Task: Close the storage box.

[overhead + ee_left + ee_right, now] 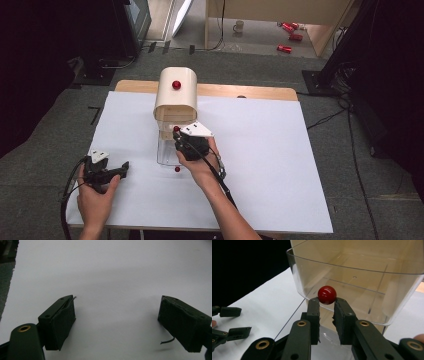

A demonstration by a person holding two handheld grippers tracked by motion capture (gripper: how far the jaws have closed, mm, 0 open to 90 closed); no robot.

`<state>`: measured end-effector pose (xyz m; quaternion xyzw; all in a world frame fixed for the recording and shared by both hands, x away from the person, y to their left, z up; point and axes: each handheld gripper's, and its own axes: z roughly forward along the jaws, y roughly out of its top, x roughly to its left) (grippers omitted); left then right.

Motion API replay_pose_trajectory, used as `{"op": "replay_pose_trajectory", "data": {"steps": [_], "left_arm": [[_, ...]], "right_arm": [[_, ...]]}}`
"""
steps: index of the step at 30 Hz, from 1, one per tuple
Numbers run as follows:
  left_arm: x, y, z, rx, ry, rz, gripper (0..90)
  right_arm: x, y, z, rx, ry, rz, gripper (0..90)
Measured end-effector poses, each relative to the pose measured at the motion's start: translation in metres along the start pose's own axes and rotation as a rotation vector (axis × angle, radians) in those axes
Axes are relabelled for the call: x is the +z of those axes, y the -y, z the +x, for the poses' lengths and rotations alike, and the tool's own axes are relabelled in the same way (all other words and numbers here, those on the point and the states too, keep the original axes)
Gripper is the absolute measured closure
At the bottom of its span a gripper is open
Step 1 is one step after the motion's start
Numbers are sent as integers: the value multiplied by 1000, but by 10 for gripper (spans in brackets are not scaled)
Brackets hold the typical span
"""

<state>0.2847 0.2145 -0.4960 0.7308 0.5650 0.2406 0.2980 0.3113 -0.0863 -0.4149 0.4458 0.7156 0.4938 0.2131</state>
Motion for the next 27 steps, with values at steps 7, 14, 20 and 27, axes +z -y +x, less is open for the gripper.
{"op": "replay_pose_trajectory", "data": {"steps": [7,14,20,27], "left_arm": [[0,0,0,0,0,-1,143],[0,0,0,-1,0,0,142],[0,0,0,-1,0,0,143],[0,0,0,-2,0,0,143]], "right_arm": [[6,-4,-3,6,7,2,765],[9,-7,-6,7,-9,9,763],[4,-3,-8,27,-42,29,533],[-15,16,-3,16,-42,76,238]]}}
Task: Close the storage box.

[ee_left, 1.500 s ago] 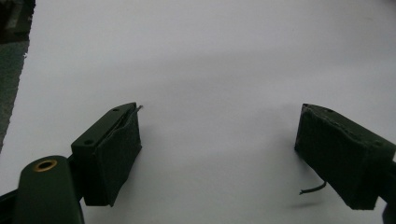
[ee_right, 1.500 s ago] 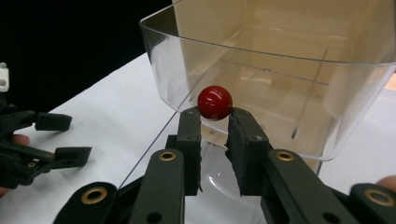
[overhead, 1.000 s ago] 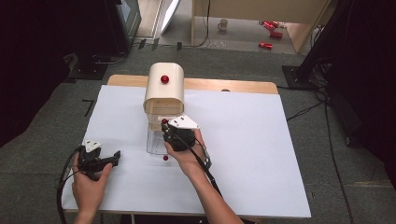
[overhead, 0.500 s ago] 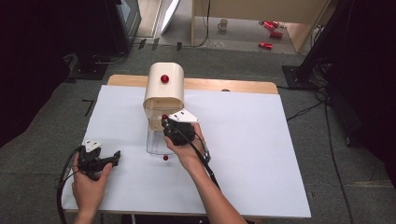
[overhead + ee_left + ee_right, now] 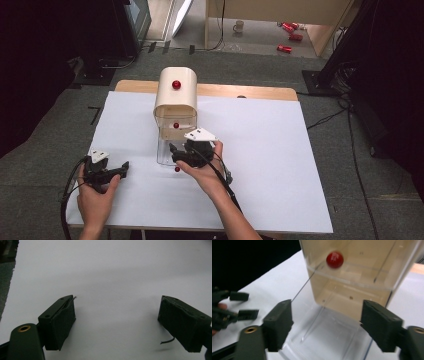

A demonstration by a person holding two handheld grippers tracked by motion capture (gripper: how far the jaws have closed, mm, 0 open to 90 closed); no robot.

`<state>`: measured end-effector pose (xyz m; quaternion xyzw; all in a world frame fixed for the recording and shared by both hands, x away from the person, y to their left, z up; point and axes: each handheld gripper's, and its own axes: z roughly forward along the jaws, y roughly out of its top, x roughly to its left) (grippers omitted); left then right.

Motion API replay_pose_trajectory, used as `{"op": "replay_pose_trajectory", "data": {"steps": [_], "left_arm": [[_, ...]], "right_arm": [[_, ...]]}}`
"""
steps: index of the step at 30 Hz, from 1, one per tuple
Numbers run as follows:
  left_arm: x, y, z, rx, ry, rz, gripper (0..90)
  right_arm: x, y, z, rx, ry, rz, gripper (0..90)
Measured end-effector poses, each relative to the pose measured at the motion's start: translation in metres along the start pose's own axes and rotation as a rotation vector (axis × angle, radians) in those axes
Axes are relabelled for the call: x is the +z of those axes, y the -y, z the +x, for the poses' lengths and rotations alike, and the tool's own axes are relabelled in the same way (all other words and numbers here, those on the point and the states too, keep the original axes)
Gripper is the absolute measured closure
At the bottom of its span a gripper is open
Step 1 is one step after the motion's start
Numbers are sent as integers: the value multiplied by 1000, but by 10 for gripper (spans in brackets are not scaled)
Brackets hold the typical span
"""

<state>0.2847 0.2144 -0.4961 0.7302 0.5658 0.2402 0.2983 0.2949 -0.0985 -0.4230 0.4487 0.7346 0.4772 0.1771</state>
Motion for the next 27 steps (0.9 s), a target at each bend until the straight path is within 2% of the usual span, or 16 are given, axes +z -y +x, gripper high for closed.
{"op": "replay_pose_trajectory", "data": {"steps": [4,10,19,27], "left_arm": [[0,0,0,2,0,1,143],[0,0,0,4,-1,1,143],[0,0,0,3,-1,1,143],[0,0,0,3,-1,0,143]], "right_arm": [[-11,13,3,29,4,22,142],[-26,34,7,38,25,29,134],[-29,57,16,39,45,49,132],[-23,72,22,73,38,63,142]]}}
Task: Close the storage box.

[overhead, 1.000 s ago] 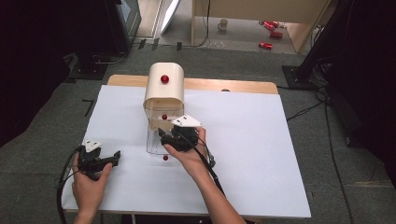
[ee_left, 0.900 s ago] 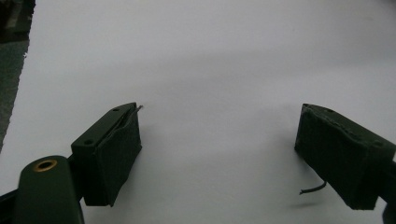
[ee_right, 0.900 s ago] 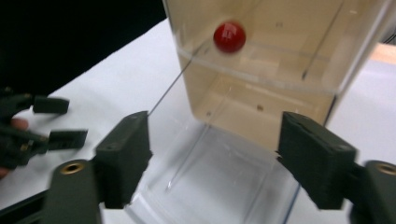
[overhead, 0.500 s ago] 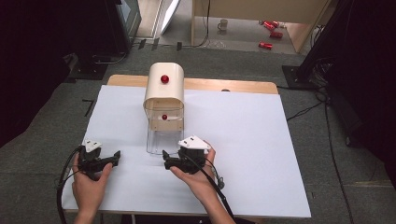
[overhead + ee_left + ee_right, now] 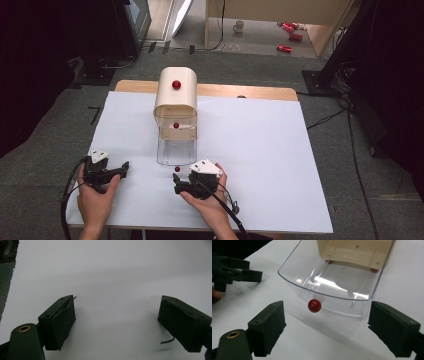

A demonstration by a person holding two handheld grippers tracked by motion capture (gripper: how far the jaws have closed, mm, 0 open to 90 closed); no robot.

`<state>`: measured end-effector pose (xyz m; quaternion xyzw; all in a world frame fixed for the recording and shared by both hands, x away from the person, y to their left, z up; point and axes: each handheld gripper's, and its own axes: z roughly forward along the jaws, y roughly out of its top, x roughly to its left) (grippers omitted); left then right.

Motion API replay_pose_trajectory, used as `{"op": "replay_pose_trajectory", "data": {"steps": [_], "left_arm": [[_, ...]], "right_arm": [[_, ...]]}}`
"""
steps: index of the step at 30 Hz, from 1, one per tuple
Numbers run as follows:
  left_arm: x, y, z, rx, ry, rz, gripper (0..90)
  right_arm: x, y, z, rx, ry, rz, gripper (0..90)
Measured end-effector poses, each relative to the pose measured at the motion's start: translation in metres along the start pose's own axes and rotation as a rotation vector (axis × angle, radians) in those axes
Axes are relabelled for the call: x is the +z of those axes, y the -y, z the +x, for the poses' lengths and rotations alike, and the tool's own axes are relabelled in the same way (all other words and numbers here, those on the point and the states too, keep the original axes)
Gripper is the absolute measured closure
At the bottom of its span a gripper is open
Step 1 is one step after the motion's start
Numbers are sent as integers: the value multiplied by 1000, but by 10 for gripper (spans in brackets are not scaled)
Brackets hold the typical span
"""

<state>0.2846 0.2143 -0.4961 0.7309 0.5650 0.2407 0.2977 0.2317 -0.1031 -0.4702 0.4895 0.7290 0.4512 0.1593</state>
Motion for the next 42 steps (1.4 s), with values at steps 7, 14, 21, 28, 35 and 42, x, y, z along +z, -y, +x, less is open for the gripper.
{"op": "replay_pose_trajectory", "data": {"steps": [7,14,21,28,35,42], "left_arm": [[0,0,0,0,0,0,143],[0,0,0,0,0,0,143],[0,0,0,0,0,0,143],[0,0,0,0,0,0,143],[0,0,0,0,0,0,143],[0,0,0,0,0,0,143]], "right_arm": [[12,11,6,14,15,17,192],[21,18,7,54,19,-1,420],[25,18,10,50,-16,-14,581],[31,18,11,42,-12,0,676],[32,16,10,41,-8,17,749],[31,12,10,41,-20,11,752]]}}
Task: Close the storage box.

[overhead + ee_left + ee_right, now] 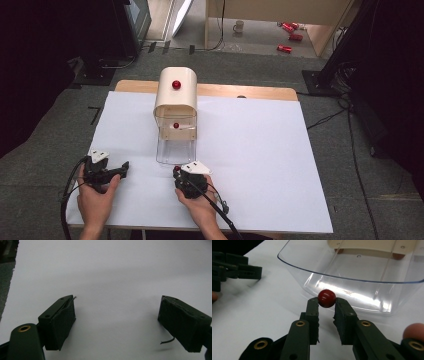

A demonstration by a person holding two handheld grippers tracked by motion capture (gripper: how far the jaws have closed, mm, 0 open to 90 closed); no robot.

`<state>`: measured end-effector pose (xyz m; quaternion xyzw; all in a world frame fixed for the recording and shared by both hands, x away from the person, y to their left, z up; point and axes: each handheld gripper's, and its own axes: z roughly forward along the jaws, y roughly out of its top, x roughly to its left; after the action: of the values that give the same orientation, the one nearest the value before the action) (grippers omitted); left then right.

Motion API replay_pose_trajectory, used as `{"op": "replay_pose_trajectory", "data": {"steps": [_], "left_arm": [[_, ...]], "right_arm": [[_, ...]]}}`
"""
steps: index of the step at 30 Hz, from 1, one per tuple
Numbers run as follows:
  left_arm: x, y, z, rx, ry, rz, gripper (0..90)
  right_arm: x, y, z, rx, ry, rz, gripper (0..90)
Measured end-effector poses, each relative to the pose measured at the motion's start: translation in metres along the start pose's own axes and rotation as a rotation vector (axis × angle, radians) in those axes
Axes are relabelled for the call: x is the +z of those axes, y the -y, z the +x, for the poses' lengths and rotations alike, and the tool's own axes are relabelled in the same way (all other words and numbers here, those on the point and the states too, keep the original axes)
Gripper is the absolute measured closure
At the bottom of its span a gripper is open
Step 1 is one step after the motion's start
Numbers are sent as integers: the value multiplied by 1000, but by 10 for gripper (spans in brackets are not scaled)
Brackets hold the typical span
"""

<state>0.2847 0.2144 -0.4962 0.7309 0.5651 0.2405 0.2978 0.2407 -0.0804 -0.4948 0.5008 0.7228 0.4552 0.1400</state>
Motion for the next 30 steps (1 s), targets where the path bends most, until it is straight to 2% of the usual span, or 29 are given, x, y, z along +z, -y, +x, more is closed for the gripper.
{"op": "replay_pose_trajectory", "data": {"steps": [10,30], "left_arm": [[0,0,0,-1,0,0,143],[0,0,0,-1,0,0,143]], "right_arm": [[-3,-20,1,-19,0,-28,756],[21,-40,-15,-30,31,-14,758]]}}
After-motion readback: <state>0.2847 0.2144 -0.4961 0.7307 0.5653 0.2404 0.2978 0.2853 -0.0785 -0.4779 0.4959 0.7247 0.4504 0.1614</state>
